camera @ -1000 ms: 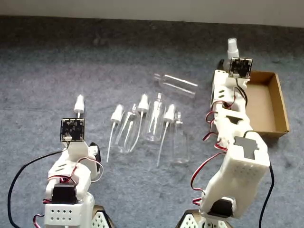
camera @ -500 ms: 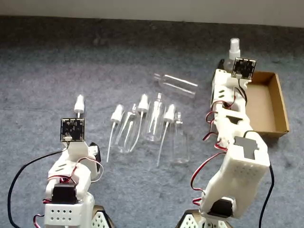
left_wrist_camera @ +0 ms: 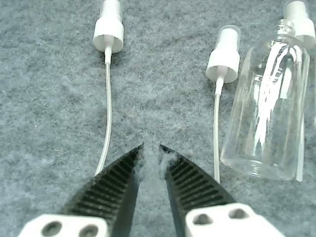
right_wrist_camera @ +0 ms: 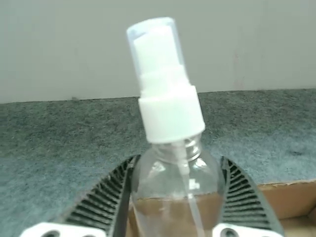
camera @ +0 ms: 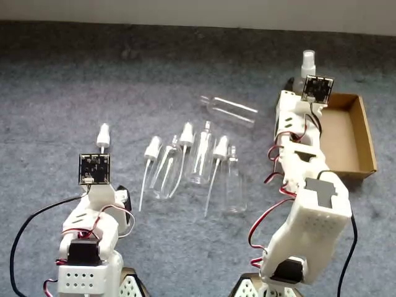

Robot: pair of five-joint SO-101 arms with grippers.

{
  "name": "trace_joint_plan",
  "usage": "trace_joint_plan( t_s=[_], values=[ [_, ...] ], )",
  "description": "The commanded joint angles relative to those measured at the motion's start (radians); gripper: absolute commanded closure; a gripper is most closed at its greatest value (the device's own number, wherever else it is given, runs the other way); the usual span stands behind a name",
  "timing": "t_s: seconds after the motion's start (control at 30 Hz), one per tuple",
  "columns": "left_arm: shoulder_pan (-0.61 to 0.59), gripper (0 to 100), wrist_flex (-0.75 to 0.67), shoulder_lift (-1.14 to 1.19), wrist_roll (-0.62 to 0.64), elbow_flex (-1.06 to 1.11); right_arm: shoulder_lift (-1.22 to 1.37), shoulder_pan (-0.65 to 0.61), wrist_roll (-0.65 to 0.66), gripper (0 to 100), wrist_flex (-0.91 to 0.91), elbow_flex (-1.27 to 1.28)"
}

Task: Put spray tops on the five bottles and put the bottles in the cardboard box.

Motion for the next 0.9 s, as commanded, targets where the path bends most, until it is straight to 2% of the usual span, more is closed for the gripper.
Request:
trace_joint_plan(
  t_s=[0.0,0.13,0.87],
  values=[
    [0.019,99,-0.02,-0.008,0.0,0.021,-0.018,-0.008,0.008,73.9,-0.013,0.019],
    [0.019,99,-0.02,-0.008,0.0,0.021,-0.018,-0.028,0.066,68.3,-0.013,0.05],
    [0.019,99,-0.023,-0.008,0.0,0.021,-0.045,-0.012,0.068,68.1,-0.01,0.059]
  ],
)
